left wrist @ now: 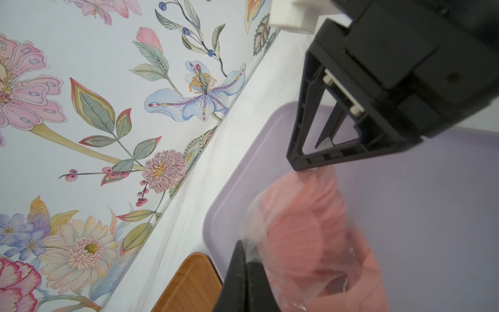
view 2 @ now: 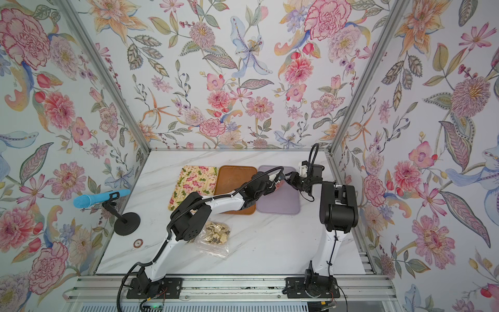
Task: Pour cookies out of the ziploc bag
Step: 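Pour the cookies out of the ziploc bag onto the tray.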
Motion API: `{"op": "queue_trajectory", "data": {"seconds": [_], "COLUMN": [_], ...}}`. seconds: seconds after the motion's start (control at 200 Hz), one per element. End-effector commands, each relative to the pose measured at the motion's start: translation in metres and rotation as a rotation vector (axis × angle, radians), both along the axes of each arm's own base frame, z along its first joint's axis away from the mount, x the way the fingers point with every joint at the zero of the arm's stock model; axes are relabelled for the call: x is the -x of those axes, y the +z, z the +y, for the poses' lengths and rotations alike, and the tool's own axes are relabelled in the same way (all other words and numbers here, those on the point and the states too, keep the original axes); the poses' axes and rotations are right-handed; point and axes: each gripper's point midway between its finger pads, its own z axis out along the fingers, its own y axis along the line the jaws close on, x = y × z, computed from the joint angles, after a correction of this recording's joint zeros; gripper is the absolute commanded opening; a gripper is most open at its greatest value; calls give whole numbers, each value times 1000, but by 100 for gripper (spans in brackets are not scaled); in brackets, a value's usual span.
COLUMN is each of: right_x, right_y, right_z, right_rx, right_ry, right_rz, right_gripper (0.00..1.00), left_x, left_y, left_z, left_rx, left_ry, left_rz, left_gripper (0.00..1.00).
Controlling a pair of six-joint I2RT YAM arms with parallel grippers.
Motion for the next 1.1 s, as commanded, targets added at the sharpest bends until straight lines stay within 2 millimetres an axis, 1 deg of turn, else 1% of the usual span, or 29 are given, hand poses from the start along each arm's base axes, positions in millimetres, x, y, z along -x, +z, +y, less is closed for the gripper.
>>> {"op": "queue_trajectory", "data": {"seconds": [0.0, 0.155, 0.225, 0.425, 0.601, 0.636, 0.706, 0.841, 1.091], "right_x": [4, 6, 5, 6, 10, 12, 14, 17, 19], "right_y": [14, 18, 18, 17, 20, 19, 18, 15, 21], "right_z": [-3, -5, -1, 13, 15, 14, 14, 13, 6], "right_rx": [6, 9, -14, -39, -38, -37, -35, -35, -28], "right_ry": [-20, -32, -27, -6, -8, -10, -14, -23, -47], "right_rz": [-15, -20, -18, -18, -15, -13, -8, -7, -33], "right_gripper": [44, 44, 43, 28, 15, 11, 0, 0, 0], "left_x": [-5, -4, -4, -5, -5, -5, -4, -5, -6], "left_y": [37, 36, 37, 37, 37, 38, 38, 39, 44], "left_z": [8, 10, 10, 10, 11, 11, 12, 13, 12], "left_rx": [51, 54, 57, 58, 55, 57, 57, 59, 64], "left_ry": [32, 34, 36, 38, 40, 41, 42, 48, 52], "left_rz": [-50, -50, -50, -52, -53, -54, -54, -57, -63], "left_gripper": [0, 0, 0, 0, 0, 0, 0, 0, 0]}}
